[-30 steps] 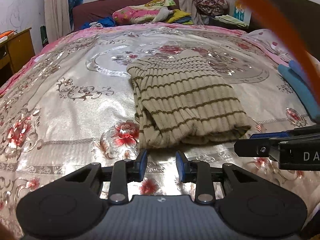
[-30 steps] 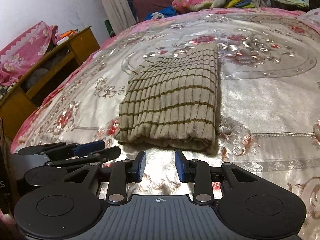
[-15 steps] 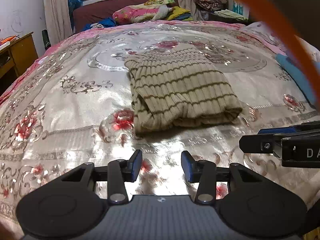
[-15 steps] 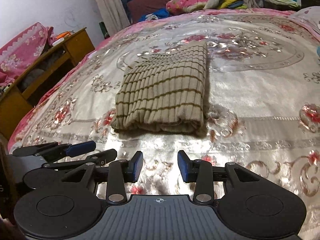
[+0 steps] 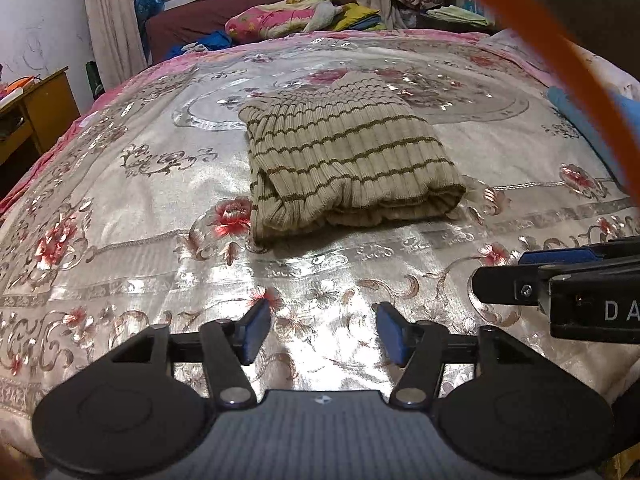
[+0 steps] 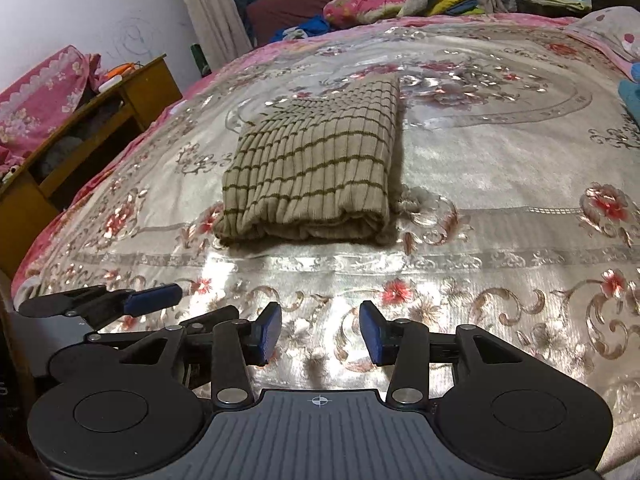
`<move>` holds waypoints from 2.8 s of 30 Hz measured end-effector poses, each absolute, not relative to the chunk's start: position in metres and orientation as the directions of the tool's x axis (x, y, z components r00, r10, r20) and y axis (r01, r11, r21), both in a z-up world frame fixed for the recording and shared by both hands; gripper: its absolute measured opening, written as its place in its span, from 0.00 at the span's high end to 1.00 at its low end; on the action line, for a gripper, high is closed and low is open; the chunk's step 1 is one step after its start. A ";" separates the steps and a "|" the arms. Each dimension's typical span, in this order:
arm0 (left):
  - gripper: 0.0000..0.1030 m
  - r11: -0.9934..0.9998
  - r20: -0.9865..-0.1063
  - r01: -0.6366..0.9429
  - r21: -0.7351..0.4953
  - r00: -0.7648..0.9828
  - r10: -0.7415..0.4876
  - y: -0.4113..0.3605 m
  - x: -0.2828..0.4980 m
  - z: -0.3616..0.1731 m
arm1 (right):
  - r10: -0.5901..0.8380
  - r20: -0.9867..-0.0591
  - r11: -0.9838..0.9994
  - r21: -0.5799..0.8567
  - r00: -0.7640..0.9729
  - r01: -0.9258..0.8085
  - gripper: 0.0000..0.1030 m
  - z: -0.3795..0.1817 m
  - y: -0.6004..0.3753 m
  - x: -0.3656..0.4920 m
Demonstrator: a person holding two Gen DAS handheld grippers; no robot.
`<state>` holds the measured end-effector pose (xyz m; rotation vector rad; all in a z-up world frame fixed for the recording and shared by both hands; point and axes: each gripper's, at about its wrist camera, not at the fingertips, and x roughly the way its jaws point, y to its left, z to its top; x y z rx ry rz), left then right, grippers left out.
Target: Fold small clothes
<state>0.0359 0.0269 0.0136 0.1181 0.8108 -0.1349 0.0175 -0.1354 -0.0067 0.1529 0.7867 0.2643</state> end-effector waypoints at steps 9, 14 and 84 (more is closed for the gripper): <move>0.26 0.983 -0.737 0.160 0.088 0.674 -0.044 0.019 0.031 0.010 | 0.271 -0.687 0.962 0.224 0.675 -0.158 0.55 -0.013 -0.140 0.010; 0.22 0.984 -0.740 0.147 0.098 0.672 -0.027 0.018 0.028 0.011 | 0.258 -0.689 0.965 0.214 0.677 -0.150 0.55 -0.015 -0.141 0.007; 0.09 0.999 -0.753 0.051 -0.003 0.658 -0.036 0.032 0.009 0.011 | 0.163 -0.694 0.987 0.119 0.701 -0.111 0.44 -0.028 -0.139 -0.009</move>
